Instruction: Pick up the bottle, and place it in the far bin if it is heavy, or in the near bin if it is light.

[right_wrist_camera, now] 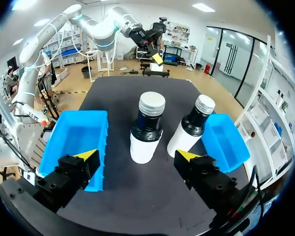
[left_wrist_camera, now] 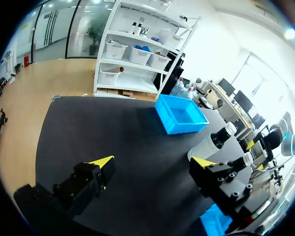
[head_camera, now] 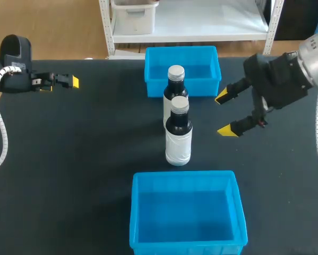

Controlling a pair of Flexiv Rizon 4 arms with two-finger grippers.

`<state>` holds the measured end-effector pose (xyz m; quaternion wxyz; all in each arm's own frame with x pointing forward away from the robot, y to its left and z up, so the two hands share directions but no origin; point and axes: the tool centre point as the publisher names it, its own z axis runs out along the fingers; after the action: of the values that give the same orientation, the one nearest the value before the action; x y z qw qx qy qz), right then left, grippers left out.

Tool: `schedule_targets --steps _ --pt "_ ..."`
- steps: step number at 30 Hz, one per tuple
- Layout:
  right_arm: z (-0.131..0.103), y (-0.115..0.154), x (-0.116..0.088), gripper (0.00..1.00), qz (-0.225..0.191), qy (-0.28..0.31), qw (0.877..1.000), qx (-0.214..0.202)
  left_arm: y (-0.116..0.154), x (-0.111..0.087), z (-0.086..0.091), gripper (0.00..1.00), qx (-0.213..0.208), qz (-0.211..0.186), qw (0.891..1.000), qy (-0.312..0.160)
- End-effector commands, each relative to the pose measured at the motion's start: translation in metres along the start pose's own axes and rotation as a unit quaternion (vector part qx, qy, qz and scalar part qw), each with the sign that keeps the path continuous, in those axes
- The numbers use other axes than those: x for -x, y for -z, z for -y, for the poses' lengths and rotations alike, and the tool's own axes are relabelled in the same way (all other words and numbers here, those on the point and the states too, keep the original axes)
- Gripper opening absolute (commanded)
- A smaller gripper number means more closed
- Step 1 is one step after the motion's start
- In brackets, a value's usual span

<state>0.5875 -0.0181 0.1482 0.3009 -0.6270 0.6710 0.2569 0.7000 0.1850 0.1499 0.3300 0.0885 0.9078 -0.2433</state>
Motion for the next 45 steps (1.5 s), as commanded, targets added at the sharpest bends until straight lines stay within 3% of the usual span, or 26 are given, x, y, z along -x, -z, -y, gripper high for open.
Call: schedule_targets --steps 1,23,45 --pt "0.007 -0.008 0.001 1.00 0.002 -0.001 1.000 0.009 0.000 0.000 0.000 1.00 0.000 0.000 1.000 0.000" --pt "0.007 -0.032 0.016 1.00 0.026 -0.008 0.999 0.046 0.000 0.000 0.000 1.00 0.000 0.000 1.000 0.000" --pt "0.020 -0.062 0.035 1.00 0.032 0.002 0.999 0.039 0.000 0.000 0.000 1.00 0.000 0.000 1.000 0.000"
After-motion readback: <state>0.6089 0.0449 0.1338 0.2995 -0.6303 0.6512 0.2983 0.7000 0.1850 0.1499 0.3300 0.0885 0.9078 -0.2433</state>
